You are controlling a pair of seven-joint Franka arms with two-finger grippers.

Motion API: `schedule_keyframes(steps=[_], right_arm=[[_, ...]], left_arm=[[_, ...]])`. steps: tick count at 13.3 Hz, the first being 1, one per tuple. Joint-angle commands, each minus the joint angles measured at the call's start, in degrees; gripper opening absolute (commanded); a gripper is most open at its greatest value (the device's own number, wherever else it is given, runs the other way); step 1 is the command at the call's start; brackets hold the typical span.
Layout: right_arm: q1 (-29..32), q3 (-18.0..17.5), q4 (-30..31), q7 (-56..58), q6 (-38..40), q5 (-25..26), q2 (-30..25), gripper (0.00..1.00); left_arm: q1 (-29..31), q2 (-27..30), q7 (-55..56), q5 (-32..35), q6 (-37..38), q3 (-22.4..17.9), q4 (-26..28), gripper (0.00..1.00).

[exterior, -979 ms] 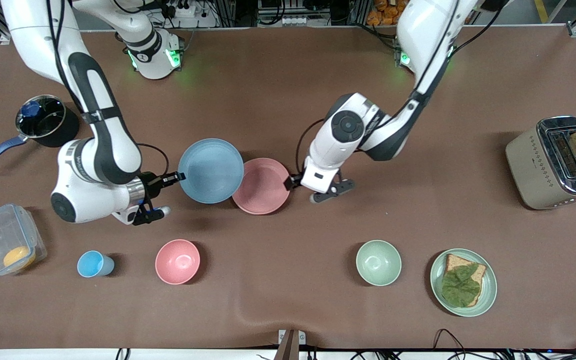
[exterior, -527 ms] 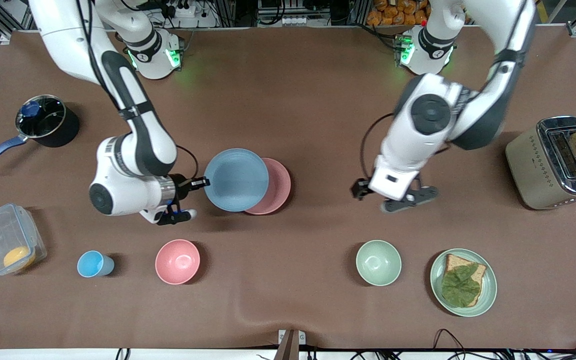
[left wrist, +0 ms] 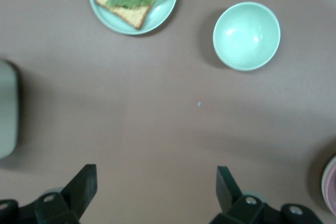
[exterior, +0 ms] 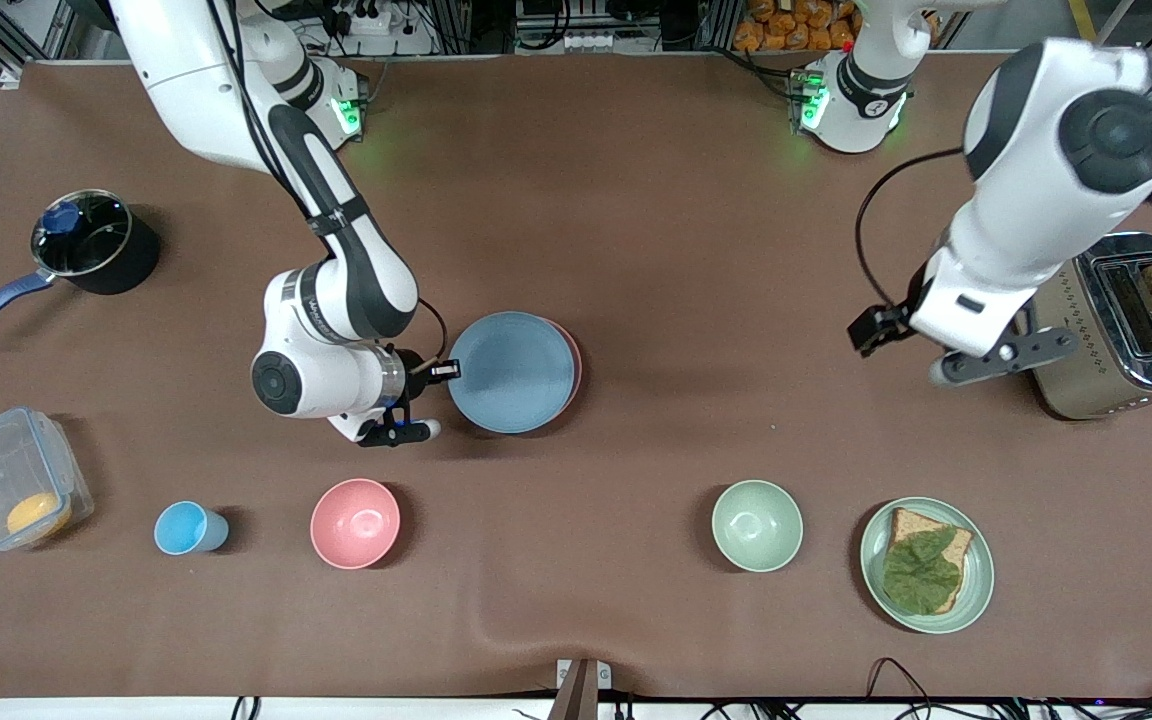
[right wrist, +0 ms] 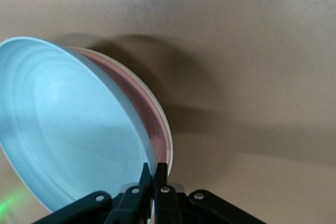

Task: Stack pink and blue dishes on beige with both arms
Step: 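Release the blue plate and withdraw the right gripper toward the saucepan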

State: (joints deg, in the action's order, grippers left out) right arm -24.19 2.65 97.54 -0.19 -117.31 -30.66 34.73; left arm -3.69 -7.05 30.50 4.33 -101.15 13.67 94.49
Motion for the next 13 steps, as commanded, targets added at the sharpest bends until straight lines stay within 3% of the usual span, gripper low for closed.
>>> schedule_keyframes(steps=[1, 3, 4, 5, 6, 8, 11, 13], right_arm=[[-1.8, 0.6, 0.0, -2.4, -0.7, -1.5, 0.3, 0.0], [-2.1, 0.6, 0.0, -2.7, -0.7, -1.5, 0.5, 0.0], [-2.1, 0.6, 0.1, -2.6, -0.6, -1.5, 0.6, 0.13], [-1.9, 0.6, 0.0, -2.9, -0.4, -1.5, 0.6, 0.85], [-1.5, 0.6, 0.0, -3.3, 0.0, -1.5, 0.5, 1.0], [-0.8, 0.8, -0.1, -2.5, 0.8, -1.3, -0.4, 1.0], [2.7, 2.2, 0.2, -2.3, 6.0, 0.3, -3.6, 1.0], [5.4, 4.0, 0.2, -2.3, 12.6, 5.0, -6.7, 1.0]], left_arm=[[3.2, 4.9, -2.9, -3.4, 6.0, 0.7, 0.7, 1.0], [5.1, 5.4, -4.7, -3.5, 11.0, 1.4, -1.9, 1.0], [6.7, 5.5, -4.9, -3.4, 11.8, 2.9, -2.8, 1.0], [6.9, 5.4, -5.0, -3.3, 11.9, 3.2, -3.3, 1.0], [6.9, 5.5, -6.0, -3.0, 11.9, 3.1, -3.4, 1.0], [6.8, 7.5, -9.9, -2.8, 11.9, 2.7, -3.1, 1.0], [6.4, 9.3, -17.5, -2.8, 16.5, -1.3, -3.1, 1.0], [6.2, 11.2, -21.6, -2.9, 17.6, -3.6, -2.4, 1.0]])
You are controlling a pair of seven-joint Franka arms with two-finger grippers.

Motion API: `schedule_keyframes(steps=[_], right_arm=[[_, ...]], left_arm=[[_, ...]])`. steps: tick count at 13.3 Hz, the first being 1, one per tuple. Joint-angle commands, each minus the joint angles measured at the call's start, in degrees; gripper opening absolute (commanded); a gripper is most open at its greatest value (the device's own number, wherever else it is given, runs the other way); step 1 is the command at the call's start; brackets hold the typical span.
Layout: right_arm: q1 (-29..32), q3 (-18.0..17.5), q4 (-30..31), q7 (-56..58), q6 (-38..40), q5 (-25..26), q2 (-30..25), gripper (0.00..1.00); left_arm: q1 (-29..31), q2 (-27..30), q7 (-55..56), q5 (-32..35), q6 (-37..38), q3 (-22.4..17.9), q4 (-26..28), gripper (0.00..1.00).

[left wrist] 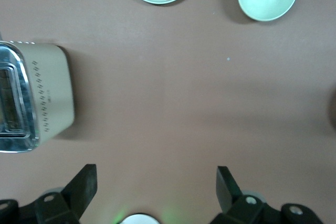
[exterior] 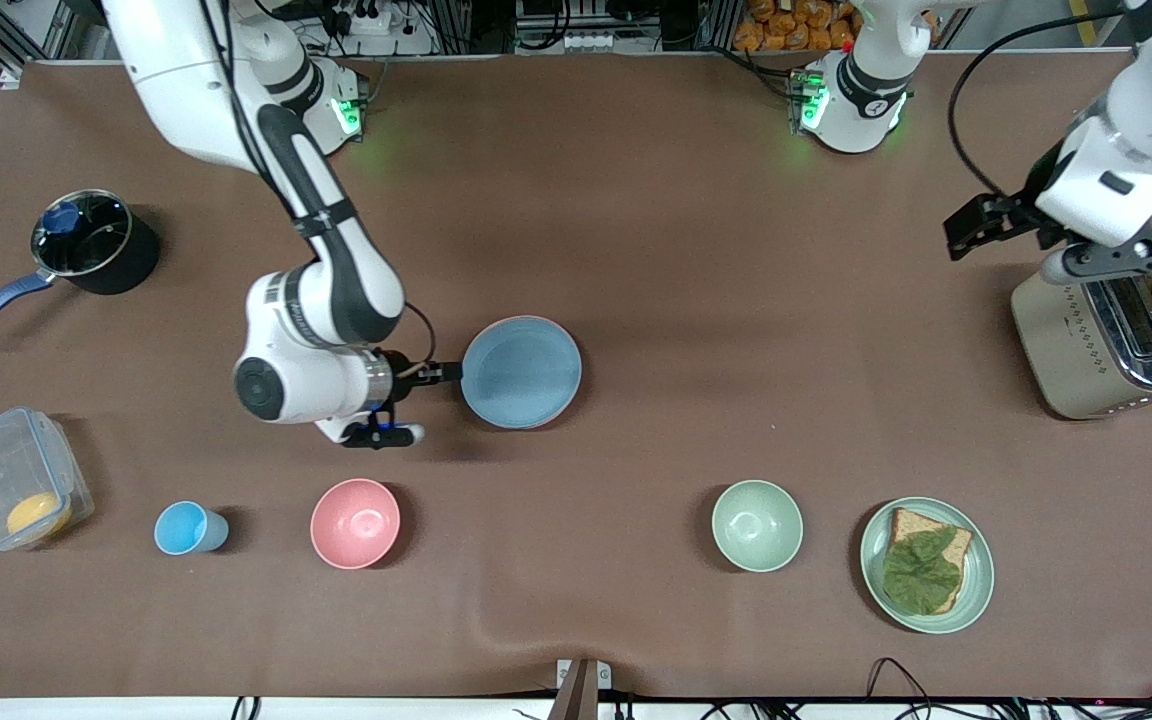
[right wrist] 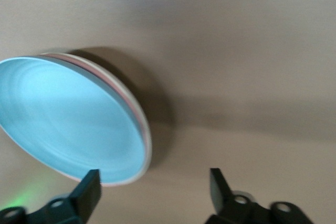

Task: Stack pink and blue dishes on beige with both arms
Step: 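Release the blue plate and withdraw the right gripper toward the saucepan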

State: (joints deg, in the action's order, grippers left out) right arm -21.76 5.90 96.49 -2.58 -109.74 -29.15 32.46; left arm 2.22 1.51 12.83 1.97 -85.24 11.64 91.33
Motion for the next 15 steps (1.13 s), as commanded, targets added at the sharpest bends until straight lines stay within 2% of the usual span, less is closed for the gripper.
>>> schedule_keyframes(steps=[1, 4, 6, 8, 11, 15], right_arm=[[4.3, 1.6, 1.2, 0.1, 8.8, 6.5, -7.3, 1.0], [7.8, 1.8, 1.2, 2.7, 15.7, 18.0, -17.2, 1.0], [10.9, 1.8, 0.9, 8.1, 17.5, 20.9, -23.3, 1.0], [12.0, 1.8, 0.4, 9.0, 17.5, 23.2, -26.8, 1.0], [12.4, 1.5, -0.4, 10.9, 17.6, 31.3, -31.6, 1.0], [12.8, 1.8, -0.4, 11.3, 19.0, 31.9, -34.0, 1.0]], left_arm=[[0.2, 3.4, -4.2, -0.6, 2.4, -1.6, 1.3, 1.0], [0.1, 5.3, -4.2, -1.0, 2.5, -2.3, 2.7, 1.0], [-0.3, 5.5, -4.2, -1.2, 2.5, -3.1, 2.6, 1.0], [-2.5, 5.7, -4.2, -1.2, 2.5, -5.5, 2.7, 1.0], [-2.9, 5.7, -4.2, -1.1, 2.5, -5.9, 2.3, 1.0], [-2.7, 6.0, -3.9, -1.3, 2.8, -5.9, 2.0, 1.0]])
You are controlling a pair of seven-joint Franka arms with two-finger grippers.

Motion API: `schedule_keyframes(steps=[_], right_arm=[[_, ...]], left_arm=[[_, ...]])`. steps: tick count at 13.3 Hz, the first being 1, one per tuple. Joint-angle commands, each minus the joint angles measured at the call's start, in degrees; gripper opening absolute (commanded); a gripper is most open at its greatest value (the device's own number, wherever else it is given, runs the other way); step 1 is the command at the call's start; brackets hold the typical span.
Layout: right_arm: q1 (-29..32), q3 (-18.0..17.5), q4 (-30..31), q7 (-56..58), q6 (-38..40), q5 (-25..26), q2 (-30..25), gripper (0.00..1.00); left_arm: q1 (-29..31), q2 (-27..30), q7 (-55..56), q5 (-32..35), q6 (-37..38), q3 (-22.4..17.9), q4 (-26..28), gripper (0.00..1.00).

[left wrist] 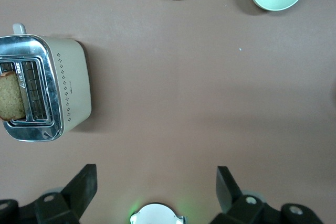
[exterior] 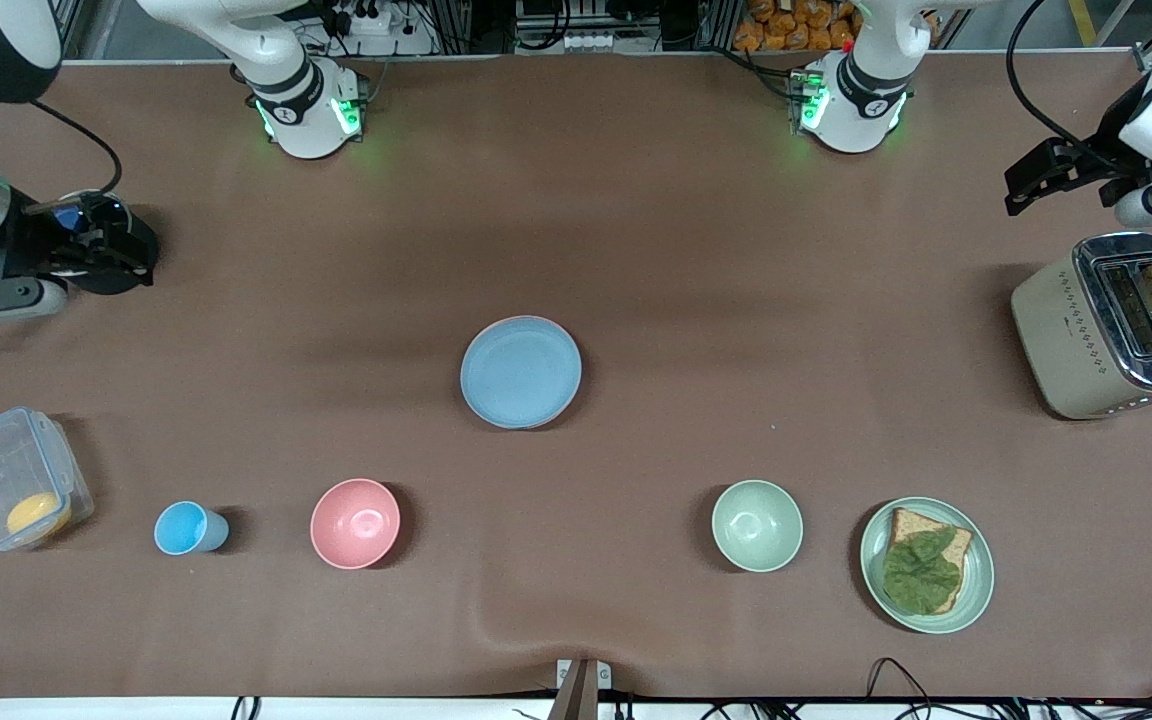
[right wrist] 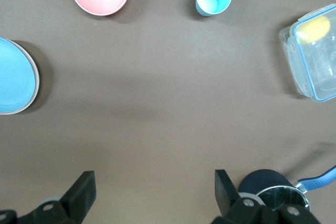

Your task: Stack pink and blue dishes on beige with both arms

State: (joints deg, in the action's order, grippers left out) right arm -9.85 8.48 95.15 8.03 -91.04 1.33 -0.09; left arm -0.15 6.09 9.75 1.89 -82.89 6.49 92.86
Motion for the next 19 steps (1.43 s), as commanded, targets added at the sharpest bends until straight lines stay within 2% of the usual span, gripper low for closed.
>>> schedule_keyframes(steps=[1, 6, 8, 13, 16, 19], right_arm=[[0.9, -0.7, 0.9, 0.4, 0.5, 1.4, -1.7, 1.0], [1.3, -0.2, 0.8, 0.0, 0.7, 1.2, -1.8, 1.0], [4.3, -2.4, 0.8, 0.1, 0.7, 0.5, -1.7, 1.0], [5.1, -3.5, 0.8, 0.1, 0.5, 0.5, -1.6, 1.0], [9.1, -7.6, 0.9, 0.1, 0.7, 0.5, -1.7, 1.0], [9.1, -7.9, 0.8, 0.2, 0.7, 0.5, -1.6, 1.0]], left_arm=[[-0.5, 1.3, -0.9, -1.2, 0.4, -1.0, 0.2, 1.0], [-0.3, 0.6, -0.7, -1.6, 2.3, -1.0, -1.4, 1.0], [-0.3, 0.6, 0.9, -3.5, 2.8, -1.1, -1.4, 1.0], [-0.2, -0.2, 0.8, -3.3, 2.9, -2.4, -1.6, 1.0], [0.0, -0.2, 0.7, -2.9, 2.9, -2.3, -1.7, 1.0], [0.1, -0.2, 0.7, -2.7, 3.0, -2.3, -1.7, 1.0]])
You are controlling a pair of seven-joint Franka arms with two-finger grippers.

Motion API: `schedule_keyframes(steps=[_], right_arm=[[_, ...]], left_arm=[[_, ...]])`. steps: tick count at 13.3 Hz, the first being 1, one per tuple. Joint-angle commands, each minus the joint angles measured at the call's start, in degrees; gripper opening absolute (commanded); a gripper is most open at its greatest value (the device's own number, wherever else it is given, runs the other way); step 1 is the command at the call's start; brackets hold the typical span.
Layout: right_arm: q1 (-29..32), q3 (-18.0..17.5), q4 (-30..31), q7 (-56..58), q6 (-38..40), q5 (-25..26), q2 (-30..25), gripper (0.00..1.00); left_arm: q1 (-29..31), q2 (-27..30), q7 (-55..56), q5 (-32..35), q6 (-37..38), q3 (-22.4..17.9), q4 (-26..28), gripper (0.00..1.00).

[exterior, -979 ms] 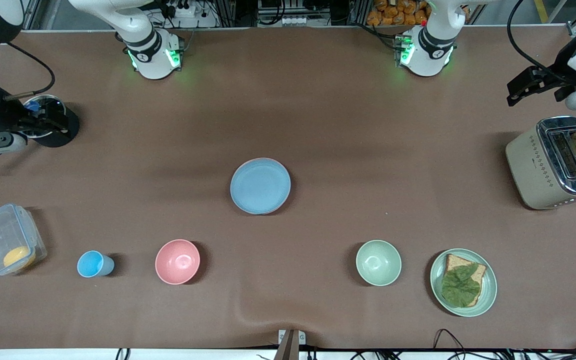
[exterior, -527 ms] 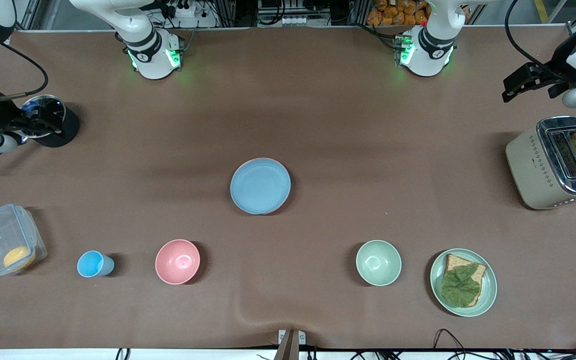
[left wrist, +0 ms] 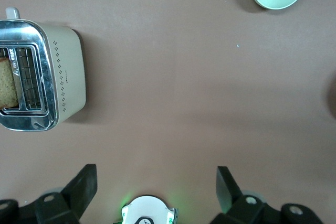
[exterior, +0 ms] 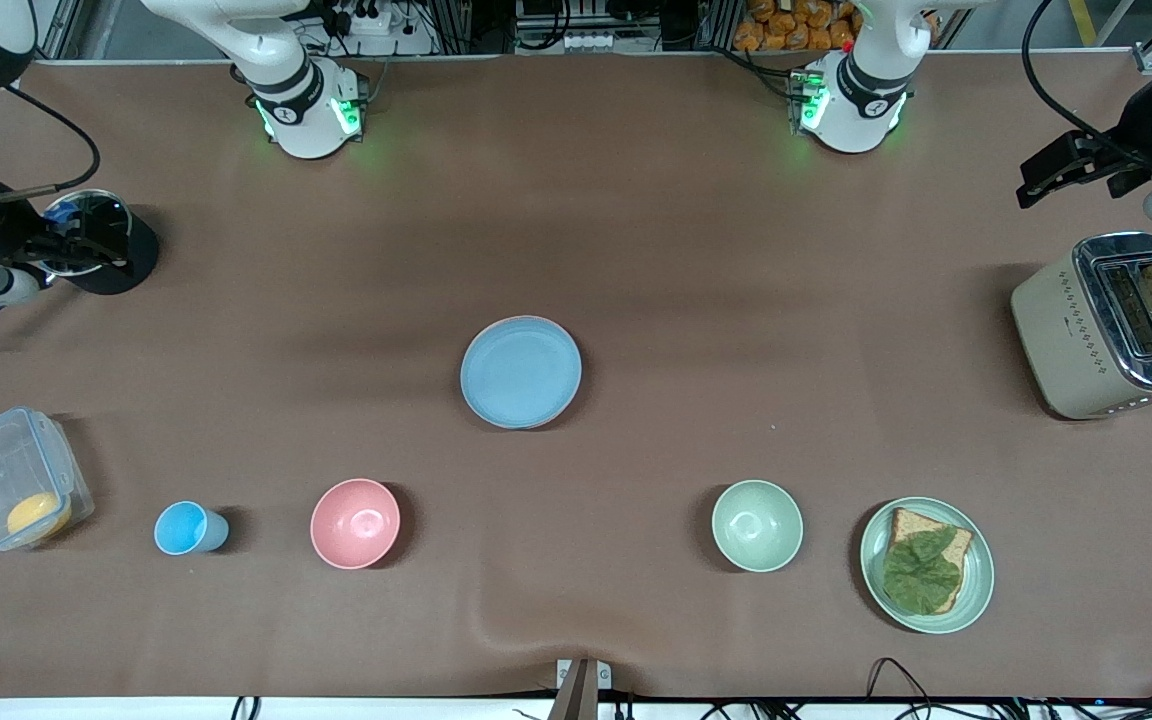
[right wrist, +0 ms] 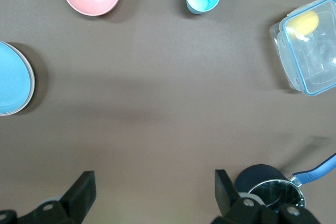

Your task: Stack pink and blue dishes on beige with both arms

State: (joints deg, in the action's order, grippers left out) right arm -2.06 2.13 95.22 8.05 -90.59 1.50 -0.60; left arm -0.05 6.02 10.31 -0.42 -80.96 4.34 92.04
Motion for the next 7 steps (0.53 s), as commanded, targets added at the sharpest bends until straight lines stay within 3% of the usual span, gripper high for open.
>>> schedule_keyframes(steps=[1, 7], right_arm=[[1.2, -1.5, 0.8, 0.2, 0.2, 0.3, -1.1, 1.0], [0.8, -1.5, 0.8, 0.5, 0.2, 0.3, -1.1, 1.0]], left_arm=[[0.1, -0.1, 0.1, -0.4, 1.2, -0.1, -0.9, 1.0], [0.1, -0.2, 0.2, 0.2, 1.8, 0.0, -1.3, 1.0]])
